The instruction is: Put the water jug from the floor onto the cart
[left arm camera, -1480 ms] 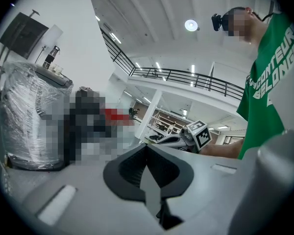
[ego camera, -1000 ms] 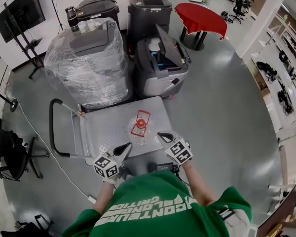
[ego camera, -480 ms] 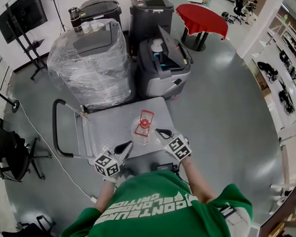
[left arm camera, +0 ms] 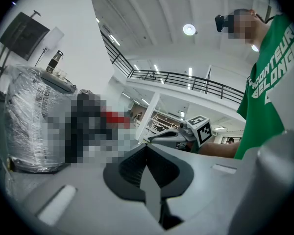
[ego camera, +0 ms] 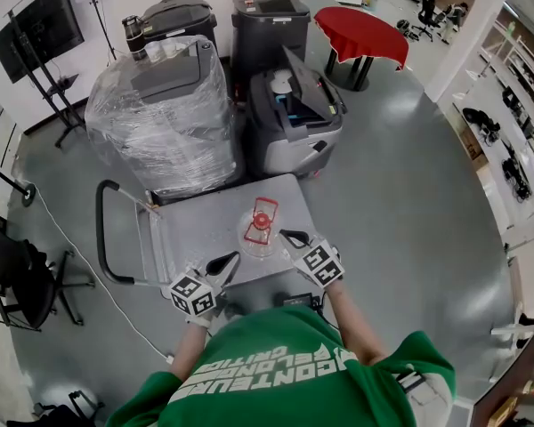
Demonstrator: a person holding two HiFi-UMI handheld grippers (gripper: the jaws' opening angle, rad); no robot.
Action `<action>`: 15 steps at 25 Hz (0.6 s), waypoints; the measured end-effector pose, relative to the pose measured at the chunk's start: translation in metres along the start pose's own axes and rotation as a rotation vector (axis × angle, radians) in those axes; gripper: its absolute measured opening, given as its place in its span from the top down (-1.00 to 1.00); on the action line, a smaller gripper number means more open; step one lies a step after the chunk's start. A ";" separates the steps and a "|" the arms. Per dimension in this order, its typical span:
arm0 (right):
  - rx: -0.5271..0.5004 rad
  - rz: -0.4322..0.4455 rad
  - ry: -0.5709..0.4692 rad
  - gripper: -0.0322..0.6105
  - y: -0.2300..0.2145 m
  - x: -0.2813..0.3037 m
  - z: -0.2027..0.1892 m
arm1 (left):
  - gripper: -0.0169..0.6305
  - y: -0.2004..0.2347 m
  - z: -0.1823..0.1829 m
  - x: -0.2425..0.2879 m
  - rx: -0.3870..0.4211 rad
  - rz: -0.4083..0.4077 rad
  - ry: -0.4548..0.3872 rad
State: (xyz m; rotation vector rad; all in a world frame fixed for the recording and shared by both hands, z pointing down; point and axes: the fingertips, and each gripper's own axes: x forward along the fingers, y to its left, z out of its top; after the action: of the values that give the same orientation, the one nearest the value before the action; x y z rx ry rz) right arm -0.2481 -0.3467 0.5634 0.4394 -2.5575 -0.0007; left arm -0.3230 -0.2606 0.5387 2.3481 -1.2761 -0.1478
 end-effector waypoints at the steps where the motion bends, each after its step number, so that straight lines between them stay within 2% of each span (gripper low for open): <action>1: 0.003 0.001 0.000 0.92 0.001 0.000 -0.001 | 0.92 0.000 0.000 0.000 0.000 -0.001 0.000; 15: 0.015 0.008 0.009 0.92 0.009 -0.002 -0.008 | 0.92 -0.004 -0.008 -0.004 -0.027 0.000 0.001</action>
State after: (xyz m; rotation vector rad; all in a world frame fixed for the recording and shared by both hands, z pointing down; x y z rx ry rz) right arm -0.2453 -0.3366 0.5705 0.4334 -2.5523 0.0230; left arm -0.3197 -0.2525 0.5438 2.3254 -1.2655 -0.1633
